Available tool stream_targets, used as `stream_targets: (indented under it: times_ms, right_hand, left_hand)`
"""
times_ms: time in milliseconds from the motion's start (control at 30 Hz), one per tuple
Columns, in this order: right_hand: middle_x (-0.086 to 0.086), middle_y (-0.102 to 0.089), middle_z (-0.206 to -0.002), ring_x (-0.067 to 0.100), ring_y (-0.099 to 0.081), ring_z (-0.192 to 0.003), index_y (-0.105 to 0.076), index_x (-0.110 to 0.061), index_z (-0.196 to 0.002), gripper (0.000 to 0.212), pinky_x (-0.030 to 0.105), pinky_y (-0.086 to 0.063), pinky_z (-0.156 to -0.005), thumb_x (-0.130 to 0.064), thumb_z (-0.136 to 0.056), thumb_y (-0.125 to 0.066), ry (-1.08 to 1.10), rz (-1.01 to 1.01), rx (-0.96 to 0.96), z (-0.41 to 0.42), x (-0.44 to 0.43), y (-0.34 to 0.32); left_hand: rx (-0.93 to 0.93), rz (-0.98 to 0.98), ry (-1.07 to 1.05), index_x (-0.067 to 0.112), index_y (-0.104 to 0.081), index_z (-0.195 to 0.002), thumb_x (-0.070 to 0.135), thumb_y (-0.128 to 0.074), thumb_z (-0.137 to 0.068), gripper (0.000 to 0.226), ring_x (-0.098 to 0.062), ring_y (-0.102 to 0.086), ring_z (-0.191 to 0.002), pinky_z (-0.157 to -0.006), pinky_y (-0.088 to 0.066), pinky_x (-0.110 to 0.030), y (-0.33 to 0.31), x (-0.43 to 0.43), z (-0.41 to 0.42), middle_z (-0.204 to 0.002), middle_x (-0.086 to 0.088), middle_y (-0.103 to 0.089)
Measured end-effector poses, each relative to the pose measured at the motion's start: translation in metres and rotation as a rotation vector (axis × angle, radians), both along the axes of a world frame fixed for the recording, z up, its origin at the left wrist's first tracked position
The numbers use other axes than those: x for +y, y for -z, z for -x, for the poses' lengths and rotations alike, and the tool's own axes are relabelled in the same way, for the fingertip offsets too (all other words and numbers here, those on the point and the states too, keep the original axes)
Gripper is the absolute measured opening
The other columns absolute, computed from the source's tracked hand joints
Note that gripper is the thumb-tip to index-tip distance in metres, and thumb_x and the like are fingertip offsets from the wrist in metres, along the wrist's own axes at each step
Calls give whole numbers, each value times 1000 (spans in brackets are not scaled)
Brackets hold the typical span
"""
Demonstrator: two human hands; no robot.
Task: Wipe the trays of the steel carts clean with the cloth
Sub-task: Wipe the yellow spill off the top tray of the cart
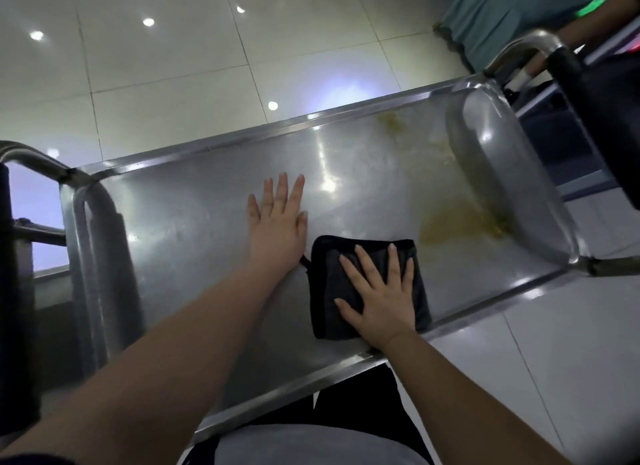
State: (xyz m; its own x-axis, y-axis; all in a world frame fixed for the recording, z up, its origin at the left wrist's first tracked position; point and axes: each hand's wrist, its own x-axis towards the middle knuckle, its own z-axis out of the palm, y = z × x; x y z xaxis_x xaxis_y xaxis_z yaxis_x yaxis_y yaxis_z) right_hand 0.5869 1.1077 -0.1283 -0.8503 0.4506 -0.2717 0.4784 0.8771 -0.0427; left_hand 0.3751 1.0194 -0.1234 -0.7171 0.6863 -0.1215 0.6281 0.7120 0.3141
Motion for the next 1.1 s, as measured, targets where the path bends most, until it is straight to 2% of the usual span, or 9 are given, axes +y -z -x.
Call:
stream_targets:
  times_ms: [133,200,433,567,733,867,1000,1100]
  right_hand:
    - [-8,-21,-161,47,-4,-147,-22,-43,-152,76,65,3,-115,-74,-85,-37,2,41,36,-3,2,1]
    - [-8,-22,-161,46,-4,-147,-24,-43,-152,76,63,4,-116,-74,-84,-39,13,47,50,-9,11,1]
    - [-9,-13,-163,43,2,-148,-16,-45,-153,74,64,-3,-116,-74,-87,-32,32,1,5,-66,104,3]
    - [-6,-15,-163,46,-3,-147,-21,-42,-153,72,68,-7,-114,-74,-89,-28,-19,57,-9,-67,121,1]
    - [-5,-15,-163,50,-5,-146,-19,-42,-153,72,71,-9,-111,-74,-89,-29,-63,64,7,-62,129,7]
    - [-6,-13,-164,49,-1,-146,-16,-42,-154,72,69,-7,-113,-74,-89,-24,-132,53,61,-8,163,9]
    - [-6,-13,-164,48,2,-146,-15,-43,-154,74,66,-1,-115,-75,-88,-26,-162,18,108,73,200,11]
    - [-8,-6,-164,46,8,-146,-8,-45,-153,74,64,4,-115,-77,-87,-17,-198,-13,90,130,223,12]
  left_hand:
    - [30,61,4,36,2,-155,35,-24,-104,57,-29,5,-150,-118,6,-57,4,46,5,-164,-1,-1]
    - [-2,84,-70,38,4,-154,37,-20,-104,56,-28,7,-150,-118,8,-57,8,60,8,-164,0,1]
    - [-6,47,-181,38,13,-152,47,-14,-101,59,-23,7,-150,-119,6,-52,24,69,6,-164,0,1]
    - [19,80,-201,38,5,-154,48,-14,-100,58,-25,4,-150,-119,8,-50,28,70,6,-164,-1,-2]
    - [70,120,-182,31,-8,-156,45,-13,-100,58,-28,-2,-150,-119,4,-49,27,74,1,-164,-4,-7]
    - [81,125,-198,23,-9,-157,43,-17,-101,60,-28,-5,-150,-119,4,-48,28,76,1,-164,-3,-10]
    - [89,156,-206,28,-8,-157,45,-17,-100,60,-26,-2,-150,-119,4,-47,27,76,2,-163,3,-8]
    - [85,187,-209,30,-5,-157,46,-15,-100,60,-23,3,-150,-120,5,-48,25,77,2,-163,6,-2]
